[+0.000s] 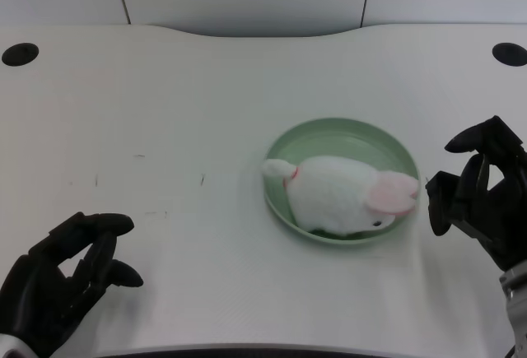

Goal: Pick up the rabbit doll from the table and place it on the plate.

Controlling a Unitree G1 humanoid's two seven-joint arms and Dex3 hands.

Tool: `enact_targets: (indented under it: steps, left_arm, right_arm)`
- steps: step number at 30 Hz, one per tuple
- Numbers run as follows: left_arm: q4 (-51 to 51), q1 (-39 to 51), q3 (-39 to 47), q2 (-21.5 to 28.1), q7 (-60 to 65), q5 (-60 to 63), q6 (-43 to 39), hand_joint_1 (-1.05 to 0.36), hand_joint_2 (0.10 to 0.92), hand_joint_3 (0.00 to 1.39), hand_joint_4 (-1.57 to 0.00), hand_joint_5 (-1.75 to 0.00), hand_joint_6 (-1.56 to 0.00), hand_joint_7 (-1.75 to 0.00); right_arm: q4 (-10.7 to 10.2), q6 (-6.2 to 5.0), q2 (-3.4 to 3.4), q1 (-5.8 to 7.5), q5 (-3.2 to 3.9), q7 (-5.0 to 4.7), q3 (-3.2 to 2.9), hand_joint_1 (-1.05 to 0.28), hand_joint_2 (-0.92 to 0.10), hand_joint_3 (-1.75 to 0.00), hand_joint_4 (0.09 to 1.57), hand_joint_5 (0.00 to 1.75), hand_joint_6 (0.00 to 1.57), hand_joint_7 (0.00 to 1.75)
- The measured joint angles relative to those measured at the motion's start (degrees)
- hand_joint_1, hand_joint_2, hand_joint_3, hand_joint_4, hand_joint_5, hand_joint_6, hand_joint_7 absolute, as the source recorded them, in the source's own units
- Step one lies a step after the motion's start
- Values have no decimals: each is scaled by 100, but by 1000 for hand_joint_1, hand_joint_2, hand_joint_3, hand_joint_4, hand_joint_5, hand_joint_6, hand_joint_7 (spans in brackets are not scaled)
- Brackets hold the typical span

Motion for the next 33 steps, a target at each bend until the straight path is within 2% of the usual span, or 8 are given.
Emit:
enact_targets:
  steps: [1, 5, 9, 13, 15, 22, 27, 33]
  left_arm:
    - [2, -7, 0, -17, 5, 1, 0, -432, 921, 499, -475, -1720, -507, -1156]
    - [2, -17, 0, -59, 22, 2, 0, -440, 921, 503, -460, -1712, -502, -1160]
    - [45, -82, 10, -71, 49, 6, 0, -421, 921, 516, -457, -1734, -467, -1206]
    - [96, -131, 60, -70, 143, 11, 0, -441, 921, 487, -460, -1703, -474, -1221]
    - [106, -144, 77, -70, 156, 10, 0, -439, 921, 491, -459, -1697, -465, -1222]
    - [166, -181, 184, -61, 153, -7, 0, -429, 921, 493, -473, -1703, -454, -1239]
    - [278, -228, 317, -25, 118, -158, 0, -423, 921, 476, -485, -1713, -469, -1235]
    - [280, -228, 315, -9, 118, -177, 2, -429, 921, 486, -472, -1725, -475, -1224]
  right_arm:
    - [16, 0, 1, -7, 48, 17, -14, -535, -532, -1496, 1264, 1746, 789, 1746]
    - [23, -24, -18, -15, -87, -41, 10, -525, -541, -1493, 1290, 1746, 803, 1746]
    - [24, -19, -12, -16, -74, -58, -1, -537, -533, -1489, 1282, 1746, 805, 1746]
    - [6, 25, -8, -20, -131, -196, 33, -523, -535, -1502, 1323, 1746, 836, 1746]
    - [4, 61, -7, -28, -128, -190, 35, -534, -521, -1499, 1321, 1746, 838, 1746]
    - [220, -10, 17, -208, -93, -130, 17, -531, -517, -1521, 1275, 1746, 837, 1746]
    - [252, -190, 20, -223, -215, -124, 72, -525, -517, -1533, 1304, 1746, 849, 1746]
    - [447, -347, 18, -291, -205, -48, 55, -533, -516, -1489, 1284, 1746, 831, 1746]
